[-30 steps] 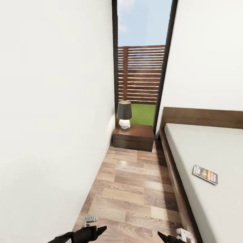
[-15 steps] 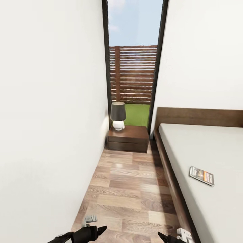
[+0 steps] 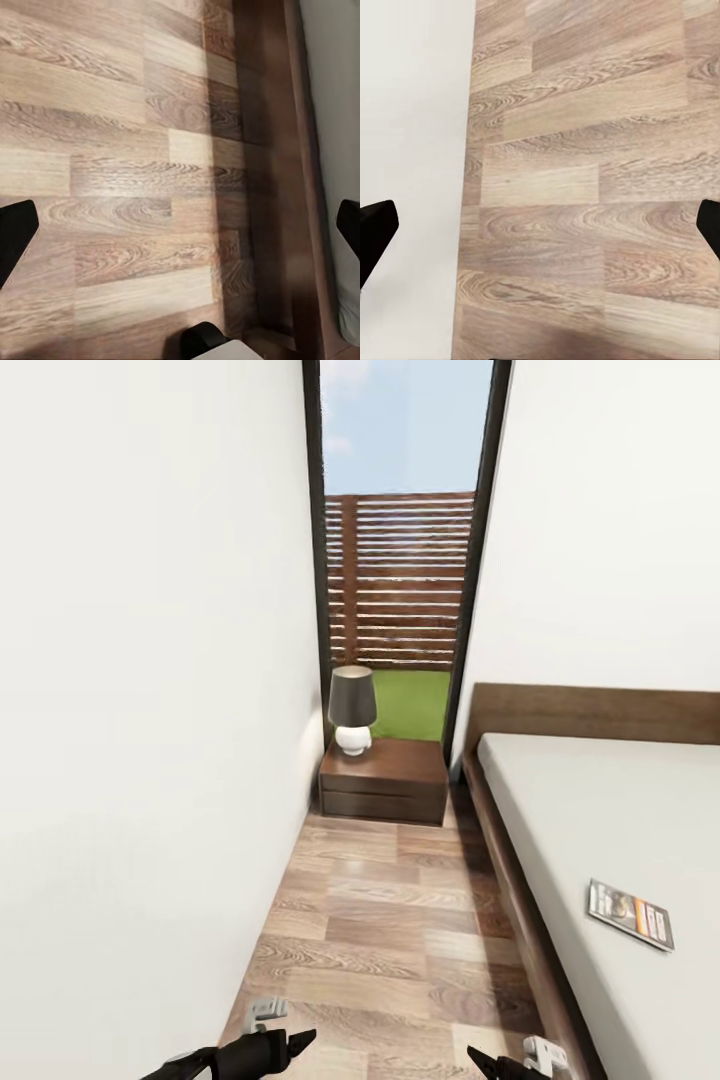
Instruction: In the bedroom, move the book from the bed onto either nightstand, and place the two sandals side by side next to the bed.
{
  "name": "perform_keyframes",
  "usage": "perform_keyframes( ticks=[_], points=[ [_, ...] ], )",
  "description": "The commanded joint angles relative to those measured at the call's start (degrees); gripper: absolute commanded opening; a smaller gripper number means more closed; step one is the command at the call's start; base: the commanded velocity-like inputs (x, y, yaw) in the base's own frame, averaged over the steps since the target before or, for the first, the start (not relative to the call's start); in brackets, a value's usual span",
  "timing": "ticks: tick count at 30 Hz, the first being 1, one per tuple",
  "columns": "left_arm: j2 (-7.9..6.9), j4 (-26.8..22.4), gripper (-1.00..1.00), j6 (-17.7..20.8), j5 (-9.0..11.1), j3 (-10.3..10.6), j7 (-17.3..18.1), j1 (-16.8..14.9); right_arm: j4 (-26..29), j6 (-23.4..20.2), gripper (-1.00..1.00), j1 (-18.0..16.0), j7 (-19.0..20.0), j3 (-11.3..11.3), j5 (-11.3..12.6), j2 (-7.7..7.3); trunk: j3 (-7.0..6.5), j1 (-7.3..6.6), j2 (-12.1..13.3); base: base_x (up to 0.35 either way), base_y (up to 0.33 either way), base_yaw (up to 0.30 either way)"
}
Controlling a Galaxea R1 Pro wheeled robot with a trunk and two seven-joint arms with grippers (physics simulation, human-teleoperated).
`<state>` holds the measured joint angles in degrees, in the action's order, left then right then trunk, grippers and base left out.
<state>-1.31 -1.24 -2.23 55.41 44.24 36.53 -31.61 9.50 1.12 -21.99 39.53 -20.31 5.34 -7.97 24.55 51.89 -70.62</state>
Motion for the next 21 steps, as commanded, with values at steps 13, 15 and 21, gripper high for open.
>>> perform_keyframes(
  ticks=[13,15,21],
  points=[
    [-0.01,0.0,1.0,-0.2,0.3,0.5,0.1,0.0,-0.1,0.1,1.0,0.0,0.2,0.3,0.5,-0.03,0.06,0.03,0.0,0.212,0.0,-0.038],
    [-0.01,0.0,1.0,-0.2,0.3,0.5,0.1,0.0,-0.1,0.1,1.0,0.0,0.2,0.3,0.5,-0.03,0.06,0.03,0.0,0.023,0.0,-0.177],
    [-0.01,0.0,1.0,-0.2,0.3,0.5,0.1,0.0,-0.1,0.1,1.0,0.0,0.2,0.3,0.5,-0.03,0.06,0.03,0.0,0.006,0.0,-0.163]
  ],
)
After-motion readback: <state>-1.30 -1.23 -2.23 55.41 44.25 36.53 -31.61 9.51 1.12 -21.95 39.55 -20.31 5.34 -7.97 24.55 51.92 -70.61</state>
